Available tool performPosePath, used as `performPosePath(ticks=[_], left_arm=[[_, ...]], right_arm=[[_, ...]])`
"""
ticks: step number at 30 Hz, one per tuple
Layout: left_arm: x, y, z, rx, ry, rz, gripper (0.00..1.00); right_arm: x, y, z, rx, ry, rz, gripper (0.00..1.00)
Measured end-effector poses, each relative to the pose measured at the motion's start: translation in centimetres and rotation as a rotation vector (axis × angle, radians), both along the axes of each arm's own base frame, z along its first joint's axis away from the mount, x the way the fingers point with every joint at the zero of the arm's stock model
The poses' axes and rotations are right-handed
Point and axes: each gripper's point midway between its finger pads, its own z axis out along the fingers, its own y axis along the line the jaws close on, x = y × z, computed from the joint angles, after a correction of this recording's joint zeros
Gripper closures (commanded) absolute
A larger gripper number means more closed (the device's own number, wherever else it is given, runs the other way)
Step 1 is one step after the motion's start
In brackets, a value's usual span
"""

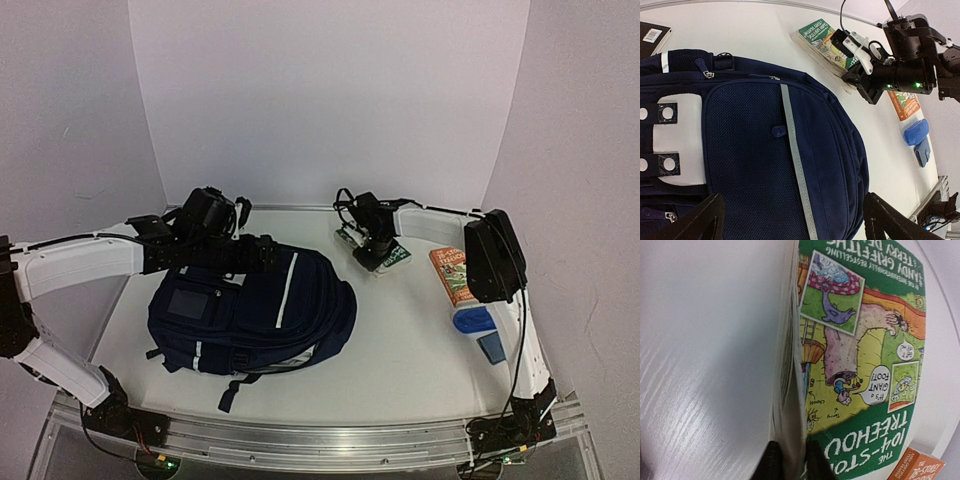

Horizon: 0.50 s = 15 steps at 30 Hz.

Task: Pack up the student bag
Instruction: Pick up the book from the center of the board.

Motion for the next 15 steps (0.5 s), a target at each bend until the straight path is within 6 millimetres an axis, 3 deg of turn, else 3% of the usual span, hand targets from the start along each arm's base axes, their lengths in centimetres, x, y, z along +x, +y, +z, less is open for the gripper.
performPosePath(ticks=[5, 8, 11, 15], left_arm=[[0.0, 0.0, 0.2, -0.007, -0.006, -0.001, 0.04], [-0.1, -0.2, 0.3, -0.015, -0.007, -0.01, 0.02], [-0.1, -0.5, 0.4, -0.027, -0.006, -0.023, 0.01], [-0.1, -1.6, -0.1, -0.048, 0.009, -0.057, 0.0]], right_arm=[[0.1, 0.1, 0.7, 0.014, -0.011, -0.005, 1.0], [-1.0, 0.1, 1.7, 0.054, 0.014, 0.0, 1.0], [-2.3, -0.1, 4.0, 0.11, 0.036, -0.002, 1.0], [-3.3, -0.2, 8.8, 0.215, 0.023, -0.005, 1.0]])
